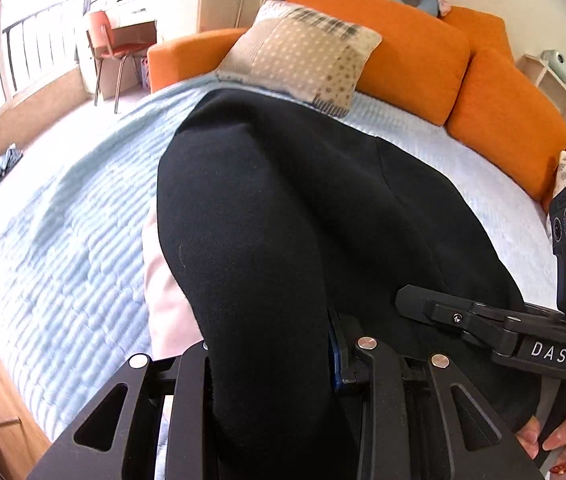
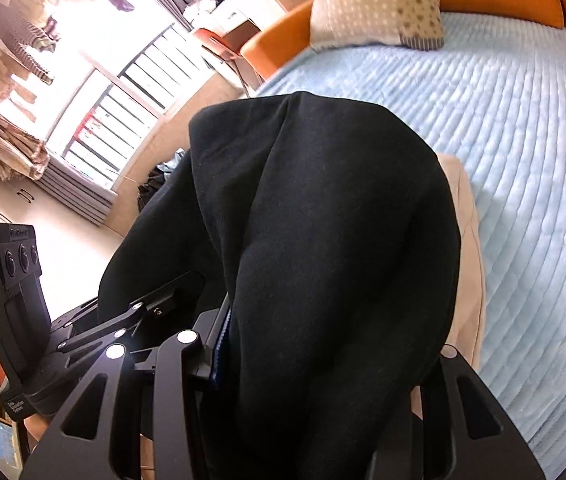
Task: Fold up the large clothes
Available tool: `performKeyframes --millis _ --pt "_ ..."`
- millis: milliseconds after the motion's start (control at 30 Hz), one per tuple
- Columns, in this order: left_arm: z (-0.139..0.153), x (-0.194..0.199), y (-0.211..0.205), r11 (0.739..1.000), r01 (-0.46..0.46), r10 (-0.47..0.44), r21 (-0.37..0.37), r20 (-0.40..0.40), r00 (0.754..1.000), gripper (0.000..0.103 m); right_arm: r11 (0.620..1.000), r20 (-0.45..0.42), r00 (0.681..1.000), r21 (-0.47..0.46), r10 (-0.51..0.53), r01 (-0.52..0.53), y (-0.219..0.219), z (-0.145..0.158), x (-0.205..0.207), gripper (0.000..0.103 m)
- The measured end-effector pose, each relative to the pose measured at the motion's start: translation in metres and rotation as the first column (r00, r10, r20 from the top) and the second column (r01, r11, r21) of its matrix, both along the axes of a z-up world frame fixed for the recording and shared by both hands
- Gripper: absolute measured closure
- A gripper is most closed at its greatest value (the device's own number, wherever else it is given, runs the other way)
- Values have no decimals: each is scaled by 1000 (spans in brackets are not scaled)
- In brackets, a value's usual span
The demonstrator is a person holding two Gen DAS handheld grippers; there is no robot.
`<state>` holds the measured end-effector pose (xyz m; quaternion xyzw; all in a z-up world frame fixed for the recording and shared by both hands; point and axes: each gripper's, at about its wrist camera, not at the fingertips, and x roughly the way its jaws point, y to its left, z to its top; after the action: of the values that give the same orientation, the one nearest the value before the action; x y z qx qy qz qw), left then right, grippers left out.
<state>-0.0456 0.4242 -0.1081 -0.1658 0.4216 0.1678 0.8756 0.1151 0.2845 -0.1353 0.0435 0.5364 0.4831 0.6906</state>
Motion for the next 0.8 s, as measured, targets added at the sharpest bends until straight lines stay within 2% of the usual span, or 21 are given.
performKeyframes --millis 133,433,567,733,800 --pt "-17 2 -1 1000 -19 19 1 0 1000 70 1000 -8 1000 -24 3 -3 -2 -18 -7 62" --pt "-57 -1 4 997 -66 66 29 27 997 65 992 78 997 -124 20 -10 9 -48 -21 60" --pt "-66 -1 6 997 -72 71 17 34 997 63 993 49 999 -118 -9 15 6 -69 -14 55" --pt "-71 -2 8 997 -74 73 14 40 997 60 995 34 999 -101 -19 23 4 -74 -9 49" --pt "-73 -6 8 997 -78 77 10 41 996 54 995 38 999 -92 -19 23 -1 -74 -10 46"
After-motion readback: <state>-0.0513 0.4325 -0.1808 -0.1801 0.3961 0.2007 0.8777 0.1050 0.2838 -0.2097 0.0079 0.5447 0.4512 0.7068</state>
